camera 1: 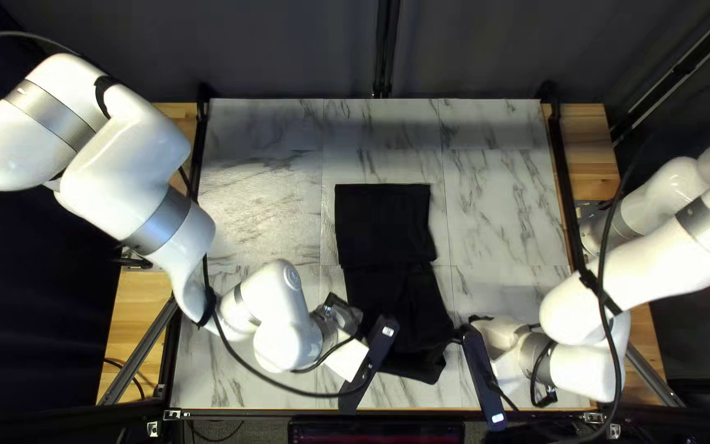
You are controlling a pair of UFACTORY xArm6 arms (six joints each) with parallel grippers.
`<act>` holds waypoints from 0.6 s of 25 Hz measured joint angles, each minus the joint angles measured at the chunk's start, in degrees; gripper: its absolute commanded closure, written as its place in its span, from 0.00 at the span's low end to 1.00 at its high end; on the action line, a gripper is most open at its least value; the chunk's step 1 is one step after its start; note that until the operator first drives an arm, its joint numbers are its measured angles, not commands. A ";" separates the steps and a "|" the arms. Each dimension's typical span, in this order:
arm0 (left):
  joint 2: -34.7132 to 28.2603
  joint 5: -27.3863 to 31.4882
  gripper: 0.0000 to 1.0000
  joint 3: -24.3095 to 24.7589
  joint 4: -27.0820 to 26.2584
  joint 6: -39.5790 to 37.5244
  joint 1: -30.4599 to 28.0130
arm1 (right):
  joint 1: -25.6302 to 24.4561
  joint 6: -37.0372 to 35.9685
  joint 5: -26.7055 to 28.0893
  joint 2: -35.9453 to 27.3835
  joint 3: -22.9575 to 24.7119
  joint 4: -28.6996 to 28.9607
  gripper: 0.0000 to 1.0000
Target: Fold t-shirt
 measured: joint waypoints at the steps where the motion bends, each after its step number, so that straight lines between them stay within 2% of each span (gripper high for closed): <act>1: -0.48 0.54 1.00 -0.33 -0.05 0.99 0.43 | -0.39 -0.83 0.55 -1.42 0.56 0.30 1.00; 6: -3.33 2.89 1.00 -0.16 -0.25 4.30 2.42 | -1.53 -3.81 2.82 -6.37 2.76 1.75 1.00; 15: -3.84 3.09 1.00 0.27 -0.17 4.54 2.81 | -1.57 -4.01 3.04 -6.63 2.94 1.79 1.00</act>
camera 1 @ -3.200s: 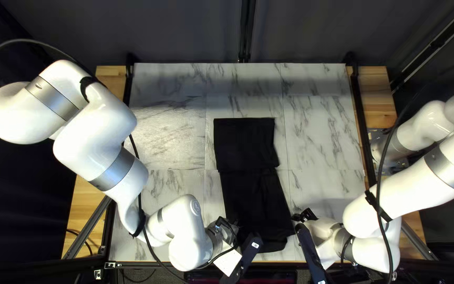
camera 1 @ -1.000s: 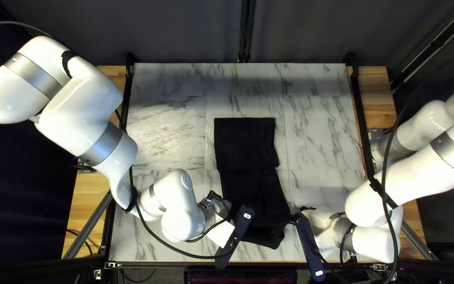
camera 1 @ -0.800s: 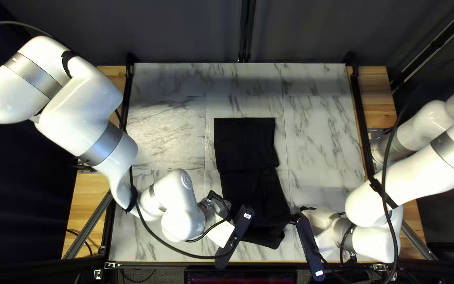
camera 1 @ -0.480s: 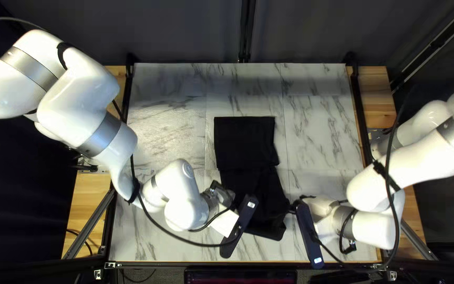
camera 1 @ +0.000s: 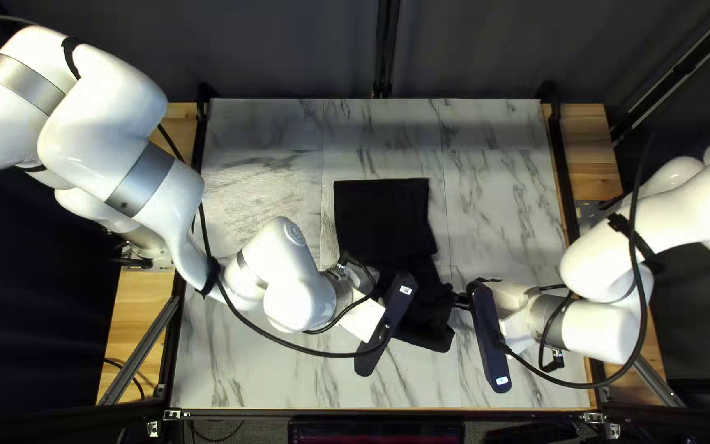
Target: Fold t-shirt
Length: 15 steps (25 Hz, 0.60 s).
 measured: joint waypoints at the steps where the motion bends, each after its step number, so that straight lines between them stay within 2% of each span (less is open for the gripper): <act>1: -0.10 -0.02 1.00 0.26 0.20 -0.44 0.01 | -0.11 0.00 -0.02 -0.20 0.22 -0.21 1.00; 7: -2.88 -0.35 1.00 2.77 1.05 -1.69 1.51 | -3.49 -2.87 -0.55 -5.28 2.64 -0.60 1.00; 15: -8.68 1.11 1.00 4.92 -0.75 4.37 5.96 | -10.28 -9.01 -2.60 -12.22 5.87 0.21 1.00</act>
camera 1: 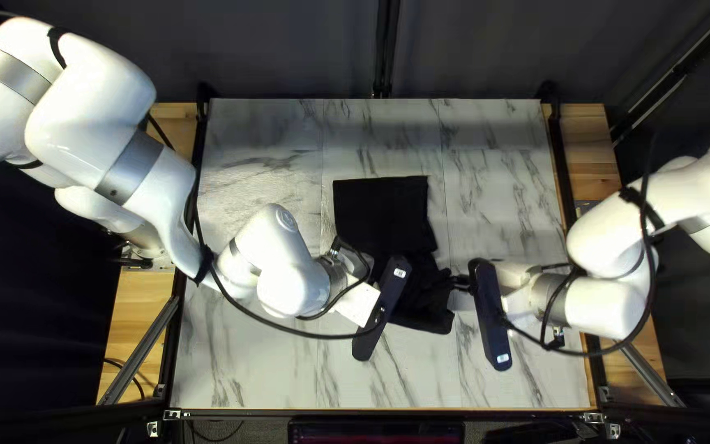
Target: Fold t-shirt
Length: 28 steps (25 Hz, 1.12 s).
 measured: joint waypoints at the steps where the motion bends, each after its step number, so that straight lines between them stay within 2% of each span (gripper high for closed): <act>1: -0.77 -0.10 1.00 0.64 -0.15 0.20 0.40 | -0.59 -0.52 -0.39 -0.43 0.29 0.09 1.00; 12: -2.83 -0.29 1.00 2.54 -0.36 0.17 1.31 | -2.00 -3.07 -0.79 -1.88 0.98 0.71 1.00; 19: -4.77 -0.05 1.00 3.72 -0.67 1.67 3.58 | -8.82 -9.04 -4.79 -5.70 3.25 1.90 1.00; 28: -6.63 -1.72 1.00 6.24 -1.02 3.86 7.27 | -18.46 -15.40 -12.64 -5.68 4.85 1.98 1.00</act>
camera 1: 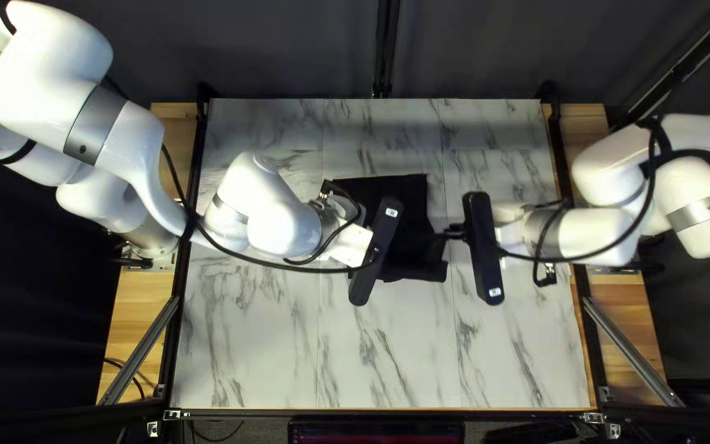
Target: Fold t-shirt
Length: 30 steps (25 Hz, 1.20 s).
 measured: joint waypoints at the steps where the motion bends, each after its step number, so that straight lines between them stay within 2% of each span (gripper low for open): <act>1: -0.40 0.00 1.00 0.27 -0.16 0.43 0.43 | -0.75 -0.51 -0.56 0.05 0.06 0.05 1.00; 11: -2.43 -2.62 1.00 4.06 -0.93 3.16 5.24 | -9.67 -7.24 -8.38 0.75 2.02 1.31 1.00; 24: 1.51 -11.41 1.00 5.88 -3.66 9.21 14.17 | -18.32 -12.40 -18.89 3.60 4.61 2.14 1.00; 30: 1.23 -13.08 1.00 7.10 -4.32 10.34 16.04 | -23.67 -12.12 -24.51 6.18 5.36 -1.38 1.00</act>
